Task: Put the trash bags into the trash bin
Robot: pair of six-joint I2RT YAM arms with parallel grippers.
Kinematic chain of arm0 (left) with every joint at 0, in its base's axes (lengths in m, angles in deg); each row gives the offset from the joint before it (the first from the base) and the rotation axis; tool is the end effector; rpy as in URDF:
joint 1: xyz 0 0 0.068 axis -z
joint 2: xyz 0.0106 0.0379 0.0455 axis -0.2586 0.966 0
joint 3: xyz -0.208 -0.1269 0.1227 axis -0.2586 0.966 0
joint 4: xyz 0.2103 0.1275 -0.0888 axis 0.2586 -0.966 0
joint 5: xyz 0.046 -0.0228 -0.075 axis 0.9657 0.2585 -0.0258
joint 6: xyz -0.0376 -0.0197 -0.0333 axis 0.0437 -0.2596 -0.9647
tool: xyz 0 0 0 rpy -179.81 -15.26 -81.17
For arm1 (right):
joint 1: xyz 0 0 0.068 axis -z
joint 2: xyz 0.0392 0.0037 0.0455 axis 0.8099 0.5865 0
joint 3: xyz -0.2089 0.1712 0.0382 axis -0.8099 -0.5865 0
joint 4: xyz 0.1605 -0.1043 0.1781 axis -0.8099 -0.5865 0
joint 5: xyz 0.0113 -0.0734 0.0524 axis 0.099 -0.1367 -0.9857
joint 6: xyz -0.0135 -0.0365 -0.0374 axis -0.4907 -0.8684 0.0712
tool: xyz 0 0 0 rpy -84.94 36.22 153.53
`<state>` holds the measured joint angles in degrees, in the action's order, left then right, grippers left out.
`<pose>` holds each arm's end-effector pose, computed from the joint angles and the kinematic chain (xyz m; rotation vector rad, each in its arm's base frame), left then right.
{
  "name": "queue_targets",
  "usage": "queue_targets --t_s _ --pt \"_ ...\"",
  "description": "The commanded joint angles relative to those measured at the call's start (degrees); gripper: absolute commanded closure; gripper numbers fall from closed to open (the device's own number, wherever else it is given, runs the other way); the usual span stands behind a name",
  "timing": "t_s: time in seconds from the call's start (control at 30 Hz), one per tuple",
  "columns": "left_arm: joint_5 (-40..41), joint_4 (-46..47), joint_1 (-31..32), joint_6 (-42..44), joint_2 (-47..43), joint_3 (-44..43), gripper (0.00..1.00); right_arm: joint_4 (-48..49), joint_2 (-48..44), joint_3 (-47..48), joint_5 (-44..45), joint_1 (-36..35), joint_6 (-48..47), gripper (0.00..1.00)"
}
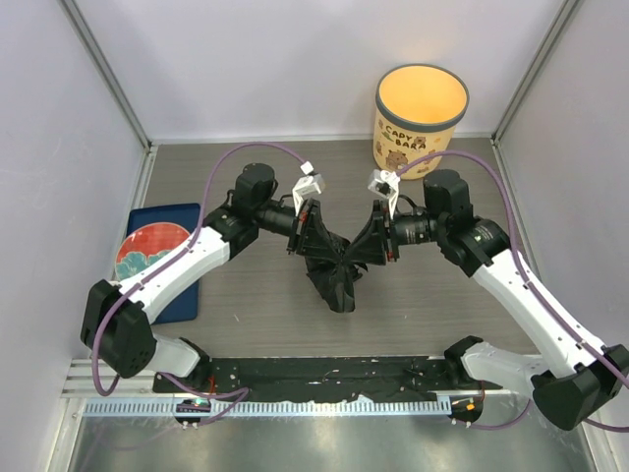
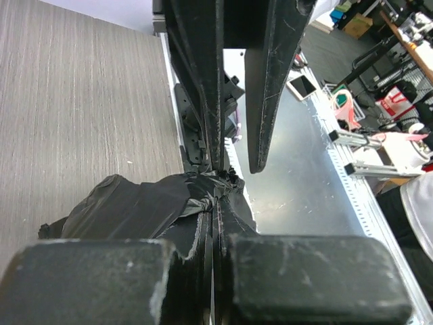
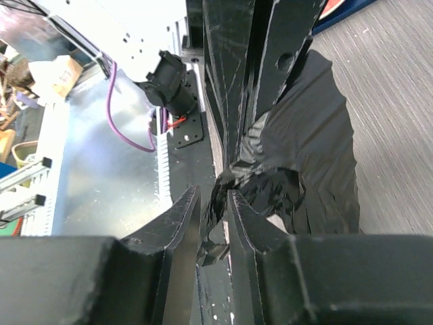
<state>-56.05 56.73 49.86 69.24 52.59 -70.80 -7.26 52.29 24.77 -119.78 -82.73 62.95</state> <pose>0.2346 -0.2046 0.3387 1.2499 1.5797 -1.7097 0.1763 0.1295 0.3788 -1.0851 1.7152 1.2737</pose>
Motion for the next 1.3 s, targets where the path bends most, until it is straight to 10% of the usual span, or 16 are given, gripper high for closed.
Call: queue_targets --t_s 0.0,0.27,0.4,0.57,0.77,0.87,1.1,1.23,1.27 --pt "-0.92 -3.05 0.46 4.50 -1.78 -2.50 1.00 9.10 1.60 -0.19 -5.66 0.08 7.98 0.70" --pt "0.05 -3.39 0.99 4.77 -2.22 -3.12 1.00 8.50 4.42 -0.29 -5.57 -1.24 7.82 0.73" --pt "0.31 -3.40 0.99 4.94 -3.01 -2.68 1.00 3.67 4.51 -0.72 -3.12 -1.59 4.74 0.46" --pt "0.40 -4.89 0.81 5.91 -3.45 -2.77 1.00 3.84 4.24 -0.99 -4.25 -1.50 5.27 0.88" --pt "0.84 -5.86 0.81 6.70 -3.45 -3.56 1.00 2.42 4.24 -1.16 -1.80 -1.50 4.03 0.67" --pt "0.93 -5.95 0.81 6.62 -3.37 -3.65 1.00 4.54 4.16 -1.25 -2.58 -1.77 5.35 0.98" --pt "2.33 -7.26 0.11 6.53 -3.72 -3.82 1.00 3.39 2.05 -0.99 1.18 -1.85 5.26 0.99" --pt "3.65 -9.72 -0.24 7.93 -4.86 -3.56 0.83 5.06 1.52 -1.08 4.62 -1.59 7.63 0.99" --pt "4.09 -9.72 -0.24 7.93 -5.21 -3.21 0.65 5.50 1.52 -1.16 4.80 -1.68 8.07 0.99"
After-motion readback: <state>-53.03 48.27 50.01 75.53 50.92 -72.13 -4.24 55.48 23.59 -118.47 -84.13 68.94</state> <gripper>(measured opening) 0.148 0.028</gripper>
